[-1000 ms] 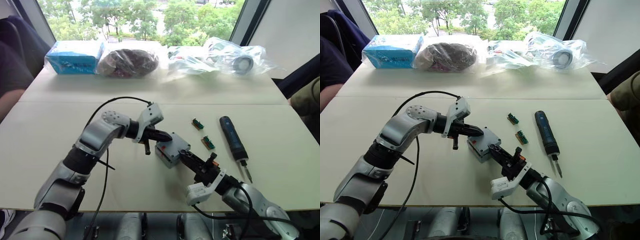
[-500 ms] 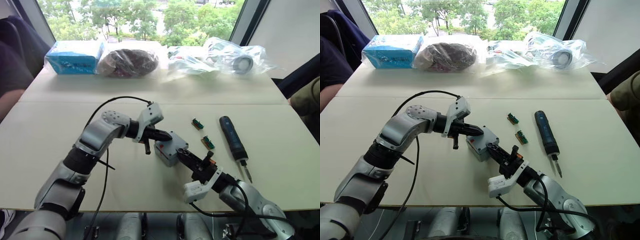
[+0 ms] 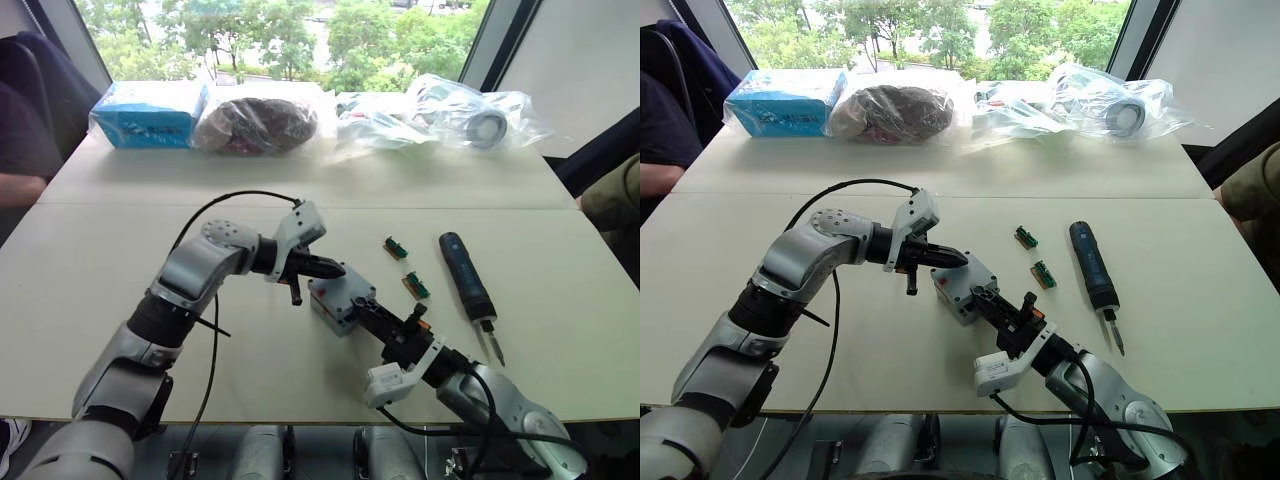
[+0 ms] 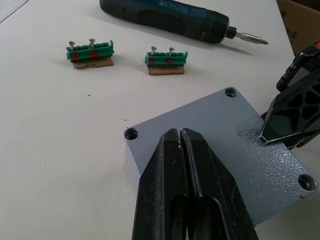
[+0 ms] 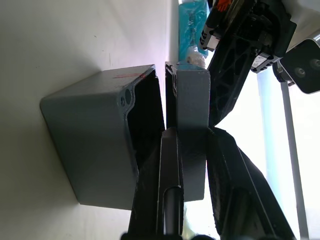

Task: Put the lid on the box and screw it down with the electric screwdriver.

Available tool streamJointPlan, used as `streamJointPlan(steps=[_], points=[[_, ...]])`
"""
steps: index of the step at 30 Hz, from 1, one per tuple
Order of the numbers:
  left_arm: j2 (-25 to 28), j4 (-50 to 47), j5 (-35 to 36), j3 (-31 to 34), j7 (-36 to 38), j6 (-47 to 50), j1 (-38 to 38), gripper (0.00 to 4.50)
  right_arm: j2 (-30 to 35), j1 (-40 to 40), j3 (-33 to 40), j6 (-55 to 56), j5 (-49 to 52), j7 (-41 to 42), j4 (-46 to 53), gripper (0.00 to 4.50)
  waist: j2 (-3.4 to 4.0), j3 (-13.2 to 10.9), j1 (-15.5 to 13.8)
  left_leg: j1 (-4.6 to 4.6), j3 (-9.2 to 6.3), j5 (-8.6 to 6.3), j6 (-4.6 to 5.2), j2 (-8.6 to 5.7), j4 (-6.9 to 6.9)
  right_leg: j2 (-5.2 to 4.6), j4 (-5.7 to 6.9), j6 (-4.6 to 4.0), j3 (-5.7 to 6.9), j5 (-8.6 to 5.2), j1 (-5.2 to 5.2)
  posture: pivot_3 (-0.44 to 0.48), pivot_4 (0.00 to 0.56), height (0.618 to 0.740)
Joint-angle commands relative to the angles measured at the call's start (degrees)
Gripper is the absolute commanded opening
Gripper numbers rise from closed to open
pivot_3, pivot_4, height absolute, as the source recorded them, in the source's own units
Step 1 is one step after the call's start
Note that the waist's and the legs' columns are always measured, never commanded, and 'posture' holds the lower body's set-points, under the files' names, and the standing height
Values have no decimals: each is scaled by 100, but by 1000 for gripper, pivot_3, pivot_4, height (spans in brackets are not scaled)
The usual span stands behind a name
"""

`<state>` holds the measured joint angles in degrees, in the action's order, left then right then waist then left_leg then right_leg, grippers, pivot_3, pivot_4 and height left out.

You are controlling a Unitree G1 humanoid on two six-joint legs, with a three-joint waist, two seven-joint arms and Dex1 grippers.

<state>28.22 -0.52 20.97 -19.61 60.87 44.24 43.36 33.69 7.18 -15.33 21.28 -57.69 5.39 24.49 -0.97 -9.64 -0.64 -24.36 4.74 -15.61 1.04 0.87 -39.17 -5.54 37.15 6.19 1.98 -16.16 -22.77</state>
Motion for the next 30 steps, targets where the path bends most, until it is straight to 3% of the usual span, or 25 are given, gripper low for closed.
streamJointPlan(steps=[1, 15, 17, 18, 23, 30], points=[[72, -212, -210, -162, 37, -186, -51, 12, 24, 62, 78, 72, 66, -73, 38, 144, 0, 0, -3, 0, 0, 0, 0, 0, 0, 0, 0, 0, 0, 0, 0, 0, 150, 740], [-53, -222, -670, -611, 150, -562, -183, 12, 11, 236, 112, 9, 86, -122, -68, 144, 0, 6, -4, 36, 0, -1, 2, 0, 0, 0, -1, -1, 0, -1, 35, 0, 150, 740], [-36, -241, -714, -674, 171, -574, -220, 0, 10, 238, 124, -7, 118, -77, -92, 1149, -1, 7, -6, 40, 0, -1, 2, 0, 0, 0, -1, -1, -1, -1, 39, 0, 150, 740], [-13, -251, -756, -721, 185, -590, -236, 0, 6, 237, 128, -12, 126, -62, -96, 1340, 0, 7, -6, 42, 0, -1, 2, 0, 0, 0, -2, -1, -1, -1, 42, 0, 150, 740], [144, -214, -1087, -1026, 210, -655, -353, 0, 10, 203, 135, 24, 137, -36, -129, 3123, -7, 26, 4, 63, 1, -2, 3, 1, 2, 0, -1, -3, -3, -2, 58, 0, 150, 740], [176, 66, -1503, -1210, 5, -699, -436, 0, 73, 261, 229, 76, 280, 35, 1, 3123, -11, 95, 1, 104, 0, -24, 39, 3, 7, 0, -5, -28, -3, -17, 101, 0, 150, 740]])
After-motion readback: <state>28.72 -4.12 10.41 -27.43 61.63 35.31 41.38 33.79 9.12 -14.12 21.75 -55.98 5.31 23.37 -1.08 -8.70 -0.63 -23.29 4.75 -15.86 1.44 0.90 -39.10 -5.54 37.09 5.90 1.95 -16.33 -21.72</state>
